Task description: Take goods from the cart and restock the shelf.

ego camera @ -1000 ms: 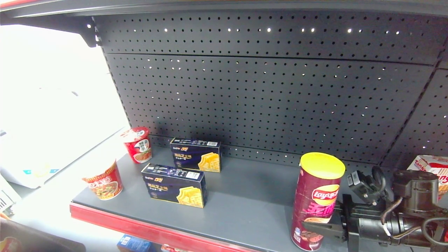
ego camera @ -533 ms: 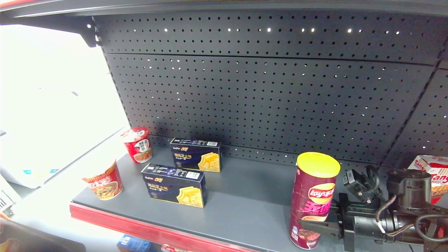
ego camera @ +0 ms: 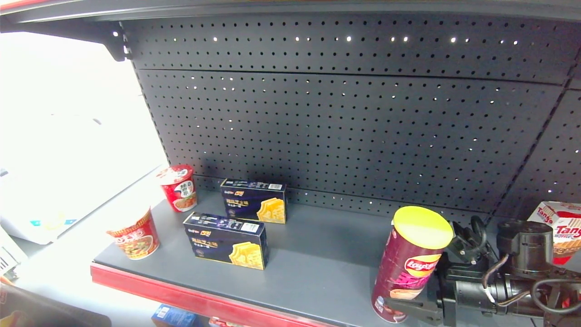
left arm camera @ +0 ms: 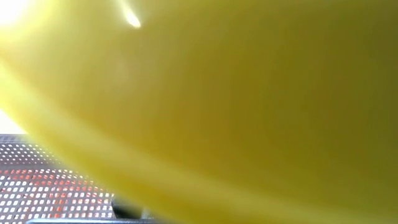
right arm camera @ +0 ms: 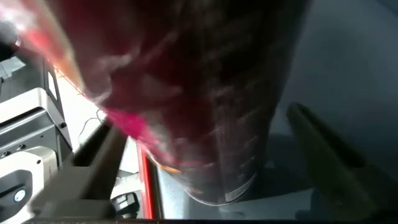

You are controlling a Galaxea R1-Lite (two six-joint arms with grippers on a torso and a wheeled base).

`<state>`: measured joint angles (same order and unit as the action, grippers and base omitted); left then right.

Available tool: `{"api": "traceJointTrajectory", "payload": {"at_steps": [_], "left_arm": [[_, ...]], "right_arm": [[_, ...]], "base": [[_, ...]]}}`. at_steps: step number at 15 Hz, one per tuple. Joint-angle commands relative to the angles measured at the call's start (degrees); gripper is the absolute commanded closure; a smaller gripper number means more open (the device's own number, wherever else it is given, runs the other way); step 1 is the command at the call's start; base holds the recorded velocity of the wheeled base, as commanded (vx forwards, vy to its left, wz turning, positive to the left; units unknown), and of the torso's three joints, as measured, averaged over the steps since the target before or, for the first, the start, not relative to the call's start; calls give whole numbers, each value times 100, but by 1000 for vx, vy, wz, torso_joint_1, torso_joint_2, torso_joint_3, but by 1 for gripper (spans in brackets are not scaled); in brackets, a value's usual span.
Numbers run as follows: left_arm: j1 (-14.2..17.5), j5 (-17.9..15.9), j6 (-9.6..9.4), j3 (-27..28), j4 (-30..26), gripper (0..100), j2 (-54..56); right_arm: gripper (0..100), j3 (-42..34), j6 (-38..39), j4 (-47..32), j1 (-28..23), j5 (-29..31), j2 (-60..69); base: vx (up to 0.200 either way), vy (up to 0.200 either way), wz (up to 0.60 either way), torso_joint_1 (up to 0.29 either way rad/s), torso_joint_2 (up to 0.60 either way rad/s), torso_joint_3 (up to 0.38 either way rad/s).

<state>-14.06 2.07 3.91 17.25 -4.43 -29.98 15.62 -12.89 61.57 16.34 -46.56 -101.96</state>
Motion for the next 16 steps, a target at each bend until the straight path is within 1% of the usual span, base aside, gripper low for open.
{"api": "traceJointTrajectory", "payload": {"at_steps": [1,6,10,13,16], "left_arm": [[-1,4,4,-29,-6,100,1],[-1,4,4,-134,-6,100,115],[-1,12,4,-134,12,100,185],[-1,12,4,-134,-6,100,291],[-1,12,4,-125,12,100,299]], "right_arm": [[0,-15,-3,4,1,6,27],[0,-481,14,-14,-69,6,994],[0,-832,23,-49,-342,15,1680],[0,-902,32,-67,-412,595,2181],[0,-858,49,-67,-412,1316,2567]], "base": [[0,0,0,0,0,0],[0,0,0,0,0,0],[0,0,0,0,0,0],[0,0,0,0,0,0],[0,0,0,0,0,0]]}}
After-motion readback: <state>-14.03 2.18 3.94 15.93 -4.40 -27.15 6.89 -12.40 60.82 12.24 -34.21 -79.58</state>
